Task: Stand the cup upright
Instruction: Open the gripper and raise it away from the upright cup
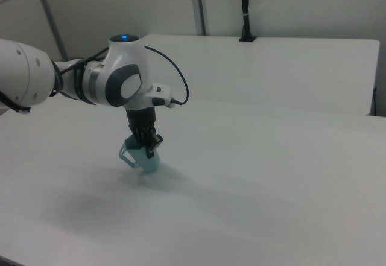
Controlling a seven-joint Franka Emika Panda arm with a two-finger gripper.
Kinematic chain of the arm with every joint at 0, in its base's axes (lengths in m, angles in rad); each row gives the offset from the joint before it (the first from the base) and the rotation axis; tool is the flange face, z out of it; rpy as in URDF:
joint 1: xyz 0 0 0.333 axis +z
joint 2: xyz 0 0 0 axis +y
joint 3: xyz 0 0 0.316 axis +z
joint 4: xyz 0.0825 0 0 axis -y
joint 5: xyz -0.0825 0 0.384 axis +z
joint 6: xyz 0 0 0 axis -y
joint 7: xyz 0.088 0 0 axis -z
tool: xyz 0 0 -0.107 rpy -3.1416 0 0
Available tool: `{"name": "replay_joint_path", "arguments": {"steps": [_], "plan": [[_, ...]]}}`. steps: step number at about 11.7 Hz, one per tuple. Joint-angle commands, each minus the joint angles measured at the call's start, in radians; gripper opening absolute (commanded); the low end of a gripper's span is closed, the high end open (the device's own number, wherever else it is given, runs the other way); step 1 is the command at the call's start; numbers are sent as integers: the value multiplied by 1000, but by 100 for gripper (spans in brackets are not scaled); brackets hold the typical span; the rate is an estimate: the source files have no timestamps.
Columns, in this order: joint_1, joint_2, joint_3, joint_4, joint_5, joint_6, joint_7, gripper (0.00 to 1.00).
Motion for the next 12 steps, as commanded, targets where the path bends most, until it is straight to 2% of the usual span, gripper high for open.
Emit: {"name": "replay_joint_path", "arguments": {"steps": [1, 2, 3, 4, 5, 8, 12], "plan": [[-17, 9, 9, -8, 22, 18, 6, 0], [-25, 10, 9, -6, 32, 15, 9, 19], [-28, 6, 9, -5, 45, 7, 8, 47], [-28, 5, 9, -2, 46, -16, -3, 71], [-26, 0, 9, 10, 46, -48, -15, 100], [-40, -35, 4, 75, 44, -151, -28, 100], [-45, -101, -5, 149, 33, -185, -55, 100]]}}
